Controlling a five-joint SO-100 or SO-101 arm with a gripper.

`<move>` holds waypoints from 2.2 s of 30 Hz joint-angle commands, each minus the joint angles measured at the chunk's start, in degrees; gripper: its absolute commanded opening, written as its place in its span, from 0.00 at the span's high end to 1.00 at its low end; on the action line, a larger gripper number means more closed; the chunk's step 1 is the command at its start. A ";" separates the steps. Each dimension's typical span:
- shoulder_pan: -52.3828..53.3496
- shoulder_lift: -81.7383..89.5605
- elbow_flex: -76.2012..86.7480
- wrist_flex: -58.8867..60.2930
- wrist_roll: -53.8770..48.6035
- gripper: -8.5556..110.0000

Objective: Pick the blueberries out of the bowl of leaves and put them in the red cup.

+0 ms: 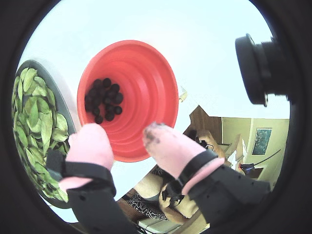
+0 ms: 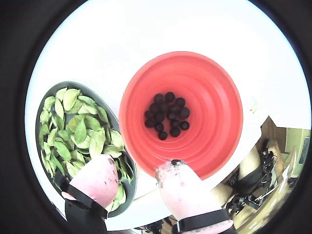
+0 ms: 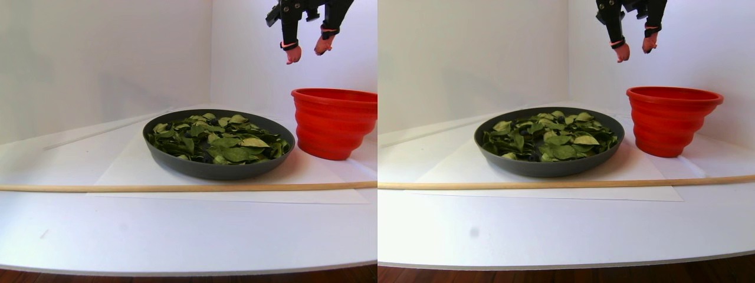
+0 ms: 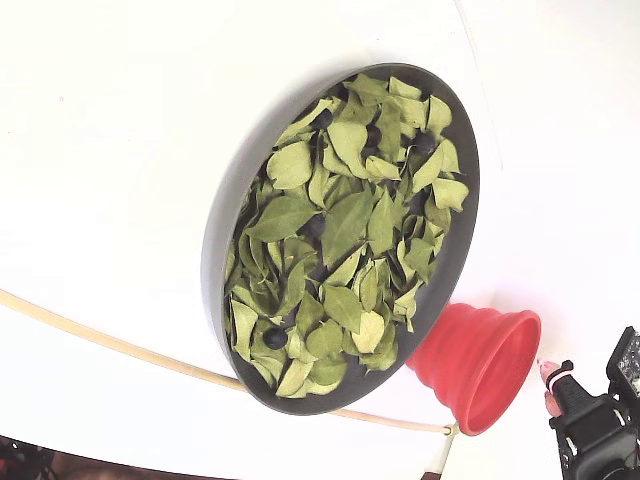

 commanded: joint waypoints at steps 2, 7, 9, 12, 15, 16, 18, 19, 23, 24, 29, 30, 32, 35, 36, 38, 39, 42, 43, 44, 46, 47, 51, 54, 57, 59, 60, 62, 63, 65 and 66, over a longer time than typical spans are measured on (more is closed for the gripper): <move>-0.79 7.03 0.09 0.53 -0.70 0.80; -2.37 8.44 0.62 2.90 -0.26 0.80; -3.16 8.96 1.41 3.16 -0.26 0.80; -4.04 9.32 2.11 3.87 0.18 0.80; -5.01 10.11 2.37 5.62 0.79 0.80; -5.36 10.46 2.72 5.80 0.97 0.80; -5.98 11.34 3.69 5.98 1.23 0.80; -6.33 11.69 4.22 5.98 1.41 0.80; -7.29 12.83 5.36 6.94 2.02 0.80; -7.56 13.01 5.62 7.12 2.11 0.80; -8.70 14.41 7.03 8.26 2.37 0.80; -8.96 14.59 7.29 8.35 2.46 0.80; -9.40 14.94 7.91 8.61 2.46 0.80; -9.93 15.47 8.88 9.05 2.72 0.80; -10.11 15.64 9.05 9.23 2.90 0.80; -10.63 15.91 9.58 9.58 3.08 0.80; -10.90 16.08 9.84 9.93 3.16 0.80; -11.87 17.05 11.07 10.72 3.52 0.80; -12.13 17.23 11.34 10.81 3.52 0.80; -12.39 17.31 11.69 10.99 3.52 0.80; -12.83 17.75 12.13 11.43 3.87 0.80; -13.01 17.93 12.30 11.69 3.96 0.80; -13.89 18.28 13.18 11.87 4.22 0.80; -14.50 18.46 13.89 11.95 4.57 0.80; -15.03 18.54 14.41 12.04 4.83 0.80; -15.29 18.28 14.85 12.04 5.01 0.80; -15.38 18.46 15.12 12.04 5.01 0.80; -15.91 18.54 15.73 12.04 5.10 0.80; -16.08 18.54 16.00 12.04 5.19 0.80; -16.61 18.54 16.61 12.04 5.45 0.80; -16.79 18.54 16.88 12.04 5.54 0.80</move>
